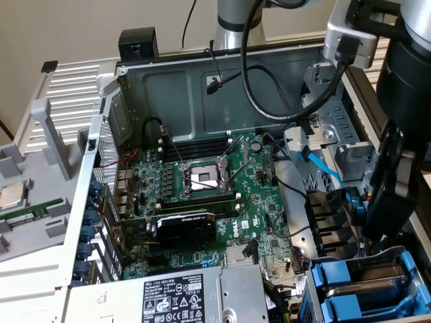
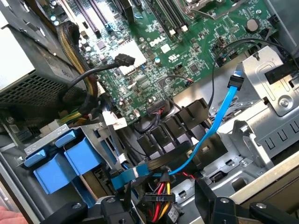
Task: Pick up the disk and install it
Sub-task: 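Insert the first disk wire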
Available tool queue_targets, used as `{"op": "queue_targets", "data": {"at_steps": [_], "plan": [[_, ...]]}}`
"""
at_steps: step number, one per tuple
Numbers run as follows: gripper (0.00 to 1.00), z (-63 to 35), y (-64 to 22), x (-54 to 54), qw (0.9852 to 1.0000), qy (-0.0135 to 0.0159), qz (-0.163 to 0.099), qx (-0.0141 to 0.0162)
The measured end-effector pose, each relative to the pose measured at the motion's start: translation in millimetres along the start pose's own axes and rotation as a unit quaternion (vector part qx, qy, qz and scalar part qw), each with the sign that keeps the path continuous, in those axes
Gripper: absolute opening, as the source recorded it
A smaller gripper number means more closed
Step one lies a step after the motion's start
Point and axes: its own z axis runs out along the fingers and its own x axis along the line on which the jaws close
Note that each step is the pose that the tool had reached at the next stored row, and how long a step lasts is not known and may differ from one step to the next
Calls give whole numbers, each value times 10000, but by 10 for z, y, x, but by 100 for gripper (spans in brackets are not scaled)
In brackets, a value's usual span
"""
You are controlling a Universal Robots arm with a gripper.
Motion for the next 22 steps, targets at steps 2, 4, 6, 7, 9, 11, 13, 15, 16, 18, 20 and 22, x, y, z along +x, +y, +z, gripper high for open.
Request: {"op": "queue_targets", "data": {"at_steps": [2, 4, 6, 7, 9, 11, 13, 15, 16, 18, 20, 22], "plan": [[57, 2, 0, 0, 10000, 2, -1, -5], [50, 2, 0, 0, 10000, 4, -2, -8], [50, 2, 0, 0, 10000, 4, -5, -8], [50, 2, 1, 1, 10000, 4, -7, -8], [50, 3, 8, 6, 10000, 4, -8, -9], [50, 3, 9, 7, 10000, 3, -10, -9], [48, 2, 13, 10, 10000, 4, -10, -8], [35, 2, 14, 11, 10000, 5, -10, -8], [35, 2, 14, 11, 10000, 5, -10, -8], [35, 2, 15, 11, 10000, 4, -10, -9], [35, 2, 22, 9, 10000, 5, -9, -8], [35, 3, 42, -8, 10000, 10, -10, -6]]}}
